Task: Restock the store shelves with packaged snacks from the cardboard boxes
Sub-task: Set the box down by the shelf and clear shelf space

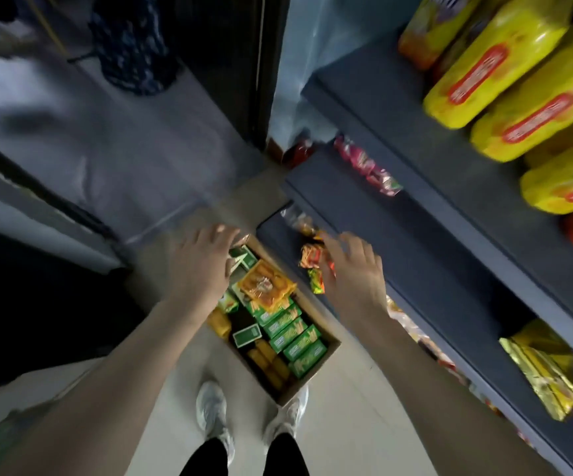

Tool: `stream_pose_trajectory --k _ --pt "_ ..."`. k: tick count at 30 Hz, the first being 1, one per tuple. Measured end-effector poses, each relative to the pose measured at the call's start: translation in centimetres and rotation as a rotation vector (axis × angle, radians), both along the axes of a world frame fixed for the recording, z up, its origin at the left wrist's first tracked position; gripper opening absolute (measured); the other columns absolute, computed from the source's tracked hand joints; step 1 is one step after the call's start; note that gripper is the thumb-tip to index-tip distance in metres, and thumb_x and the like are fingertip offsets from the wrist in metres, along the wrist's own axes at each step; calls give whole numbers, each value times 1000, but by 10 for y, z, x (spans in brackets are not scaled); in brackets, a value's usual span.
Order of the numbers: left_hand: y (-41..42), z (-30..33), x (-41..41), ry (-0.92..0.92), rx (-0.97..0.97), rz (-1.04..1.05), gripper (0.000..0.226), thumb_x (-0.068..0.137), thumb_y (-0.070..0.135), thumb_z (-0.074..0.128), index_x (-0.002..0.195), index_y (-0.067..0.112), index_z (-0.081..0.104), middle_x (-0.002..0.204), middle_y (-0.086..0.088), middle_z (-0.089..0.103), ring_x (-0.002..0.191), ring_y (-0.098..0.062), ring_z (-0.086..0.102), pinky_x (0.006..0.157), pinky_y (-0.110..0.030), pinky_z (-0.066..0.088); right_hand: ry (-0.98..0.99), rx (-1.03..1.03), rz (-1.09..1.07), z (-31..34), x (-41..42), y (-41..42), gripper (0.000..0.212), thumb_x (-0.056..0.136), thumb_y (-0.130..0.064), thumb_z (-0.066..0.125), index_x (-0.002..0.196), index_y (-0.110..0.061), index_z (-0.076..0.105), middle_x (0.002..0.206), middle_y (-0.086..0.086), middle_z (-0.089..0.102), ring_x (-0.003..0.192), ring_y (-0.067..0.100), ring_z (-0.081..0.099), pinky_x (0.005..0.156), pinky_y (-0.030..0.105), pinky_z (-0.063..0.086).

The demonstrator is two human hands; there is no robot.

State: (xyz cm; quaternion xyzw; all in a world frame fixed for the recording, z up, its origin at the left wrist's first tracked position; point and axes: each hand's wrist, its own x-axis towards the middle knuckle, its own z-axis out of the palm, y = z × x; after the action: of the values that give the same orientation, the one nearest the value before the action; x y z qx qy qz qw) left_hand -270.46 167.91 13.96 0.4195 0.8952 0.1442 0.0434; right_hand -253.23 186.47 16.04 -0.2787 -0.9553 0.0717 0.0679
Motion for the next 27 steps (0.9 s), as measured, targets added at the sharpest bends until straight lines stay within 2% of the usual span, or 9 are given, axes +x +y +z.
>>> stream_pose_trajectory --k 3,7,9,12,14,18,21,24,27 --pt "-26 -78 12 -62 -73 21 57 72 7 77 126 17 60 117 -9 62 95 -34 62 76 -45 53 -110 -84 10 -73 4 -5 46 93 -24 64 139 -20 56 133 10 55 115 34 56 93 50 49" --pt "-61 -170 22 -134 -188 17 59 67 5 78 123 14 62 117 -12 62 93 -37 62 72 -44 56 -213 -208 20 -161 9 -10 42 94 -18 62 136 -23 58 132 11 53 111 36 58 89 49 51" --pt "-76 -226 23 -160 -246 3 60 69 6 78 126 15 61 119 -11 61 100 -35 61 74 -44 57 -283 -242 40 -213 8 -10 45 96 -20 59 140 -24 53 134 10 51 113 35 57 91 48 49" --pt "-92 -297 23 -202 -347 -41 69 68 8 82 132 16 57 127 -9 57 113 -33 57 85 -46 55 -431 -339 43 -284 2 -5 52 101 -31 54 151 -28 39 151 8 38 133 32 44 105 47 42" --pt "-97 -333 21 -214 -417 -57 74 66 8 85 133 16 57 132 -12 56 120 -35 54 88 -49 54 -506 -370 45 -324 -5 -1 56 102 -35 51 154 -30 31 157 7 30 139 30 37 109 45 38" --pt "-94 -395 12 -195 -476 -112 80 54 -6 89 128 13 65 137 -19 57 127 -45 52 93 -58 52 -601 -376 26 -391 -30 13 60 103 -39 50 157 -31 24 161 9 23 143 32 31 113 46 33" --pt "-88 -429 7 -137 -460 -137 79 56 -11 84 127 17 67 142 -17 54 135 -45 44 103 -61 42 -641 -318 41 -435 -48 23 63 101 -46 49 156 -30 23 160 12 24 143 35 31 110 50 37" --pt "-79 -449 3 -112 -440 -140 68 66 -4 77 127 22 66 151 -12 44 145 -41 29 113 -63 30 -674 -327 -17 -469 -61 28 67 99 -54 50 155 -28 23 160 13 23 144 37 27 107 56 41" --pt "-73 -461 2 -87 -397 -141 59 65 1 79 120 20 70 148 -12 48 145 -40 28 114 -64 26 -666 -398 -78 -487 -65 22 76 95 -52 58 156 -24 21 162 17 12 148 41 17 110 59 40"
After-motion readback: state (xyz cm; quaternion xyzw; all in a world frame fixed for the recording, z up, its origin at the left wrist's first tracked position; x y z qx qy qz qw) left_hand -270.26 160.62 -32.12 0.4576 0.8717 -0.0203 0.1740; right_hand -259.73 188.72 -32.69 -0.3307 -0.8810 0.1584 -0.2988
